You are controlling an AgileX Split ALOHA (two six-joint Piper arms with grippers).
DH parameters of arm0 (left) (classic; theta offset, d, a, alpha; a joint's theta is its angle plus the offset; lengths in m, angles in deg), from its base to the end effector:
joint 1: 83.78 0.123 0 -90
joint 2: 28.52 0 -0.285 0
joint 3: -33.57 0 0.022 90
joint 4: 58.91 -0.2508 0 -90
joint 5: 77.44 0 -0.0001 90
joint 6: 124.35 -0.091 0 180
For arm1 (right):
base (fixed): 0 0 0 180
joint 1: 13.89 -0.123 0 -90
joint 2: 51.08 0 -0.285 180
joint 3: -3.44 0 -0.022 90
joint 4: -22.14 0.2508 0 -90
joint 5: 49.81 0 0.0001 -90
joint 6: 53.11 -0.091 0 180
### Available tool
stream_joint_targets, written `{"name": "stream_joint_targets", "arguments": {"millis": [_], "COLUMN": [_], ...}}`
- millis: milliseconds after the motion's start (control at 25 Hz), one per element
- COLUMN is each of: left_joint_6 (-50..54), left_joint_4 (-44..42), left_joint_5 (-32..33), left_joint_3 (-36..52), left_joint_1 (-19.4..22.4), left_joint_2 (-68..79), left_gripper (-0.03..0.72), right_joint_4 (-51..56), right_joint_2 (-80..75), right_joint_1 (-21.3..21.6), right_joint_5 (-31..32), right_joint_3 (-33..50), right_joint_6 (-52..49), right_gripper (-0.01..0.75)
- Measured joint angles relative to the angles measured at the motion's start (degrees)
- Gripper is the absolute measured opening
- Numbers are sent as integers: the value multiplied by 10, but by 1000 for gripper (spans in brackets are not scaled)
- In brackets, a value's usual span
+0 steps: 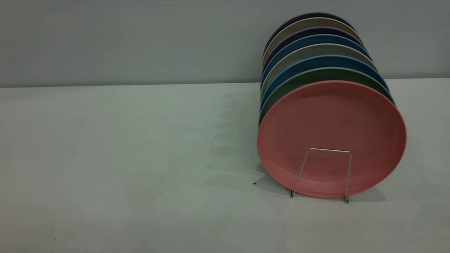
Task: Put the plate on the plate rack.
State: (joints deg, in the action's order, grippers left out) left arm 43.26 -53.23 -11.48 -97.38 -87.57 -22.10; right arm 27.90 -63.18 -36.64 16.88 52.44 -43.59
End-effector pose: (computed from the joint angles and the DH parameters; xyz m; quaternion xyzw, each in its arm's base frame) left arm -0.0122 -0.0074 0.2680 0.1271 0.8618 -0.0126 0.4909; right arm -0.0015 0.0085 0.2677 -0.2516 0.8608 0.1005 0.4308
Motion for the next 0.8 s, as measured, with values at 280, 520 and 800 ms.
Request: {"name": "stream_joint_targets", "arguments": {"millis": [280,520,800], "left_joint_6": [10,16,17], "left_joint_4": [-1,-1,-1], "left_joint_5": [-3,-3,-3], "left_joint_3": [1,1,1], "left_joint_1": [0,0,0], "left_joint_2": [0,0,0], "left_gripper": [414,412,412], "right_joint_4": [-1,-2,-2], "right_joint_2": [0,0,0], "right_joint_1": [0,0,0], "right_joint_5": [-10,-11,-11], "right_joint_3": [7,7,7], "right_joint_6": [15,15,15], "right_gripper": [295,295,295]}}
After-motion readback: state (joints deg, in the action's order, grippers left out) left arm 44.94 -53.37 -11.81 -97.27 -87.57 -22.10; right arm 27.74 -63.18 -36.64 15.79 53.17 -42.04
